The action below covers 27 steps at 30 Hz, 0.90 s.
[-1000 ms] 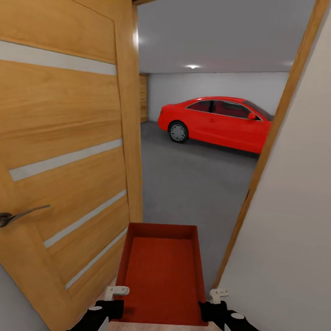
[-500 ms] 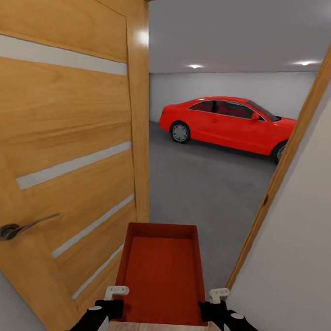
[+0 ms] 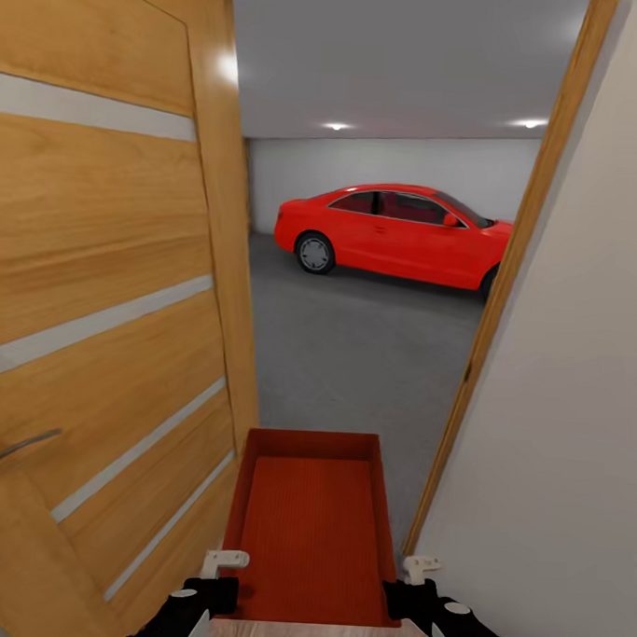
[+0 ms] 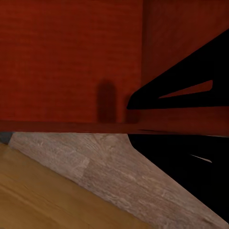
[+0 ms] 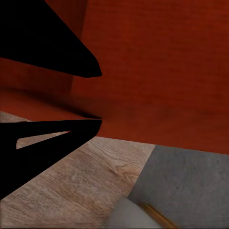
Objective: Move the two storage containers from the living room to the garage. In the garage, place one container on the floor and stack the other container on top of it (either order is fine).
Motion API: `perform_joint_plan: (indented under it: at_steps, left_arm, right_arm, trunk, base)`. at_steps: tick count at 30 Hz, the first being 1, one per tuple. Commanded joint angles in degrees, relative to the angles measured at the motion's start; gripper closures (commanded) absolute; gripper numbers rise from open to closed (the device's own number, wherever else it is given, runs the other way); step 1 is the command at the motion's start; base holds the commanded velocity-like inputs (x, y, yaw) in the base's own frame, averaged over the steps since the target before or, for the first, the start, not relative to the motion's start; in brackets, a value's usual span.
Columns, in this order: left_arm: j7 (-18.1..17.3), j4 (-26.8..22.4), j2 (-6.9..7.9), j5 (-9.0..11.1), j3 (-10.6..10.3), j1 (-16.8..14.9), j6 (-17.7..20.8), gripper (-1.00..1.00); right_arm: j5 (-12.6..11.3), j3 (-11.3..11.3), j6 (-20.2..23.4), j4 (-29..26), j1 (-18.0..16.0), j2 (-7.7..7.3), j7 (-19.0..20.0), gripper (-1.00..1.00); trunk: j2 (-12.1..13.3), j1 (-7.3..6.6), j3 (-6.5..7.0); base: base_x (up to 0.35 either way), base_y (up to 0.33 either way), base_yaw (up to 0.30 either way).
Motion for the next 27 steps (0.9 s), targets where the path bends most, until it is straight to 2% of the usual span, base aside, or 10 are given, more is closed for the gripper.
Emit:
perform_joint_plan:
  at_steps: [1,27]
  left_arm:
    - [-0.1,-1.2,2.68,0.3,2.4,0.0,0.4,1.0]
    - [-0.1,-1.2,2.68,0.3,2.4,0.0,0.4,1.0]
  right_arm:
    - [0.6,-1.0,-0.3,0.2,0.0,-1.08,2.6,1.0]
    - [0.6,-1.0,-0.3,0.2,0.0,-1.09,2.6,1.0]
  trunk:
    - [-0.1,0.03,-0.13]
    - [-0.1,0.03,-0.13]
  base:
    - [0.0,0.0,-0.277]
    - [0.0,0.0,-0.276]
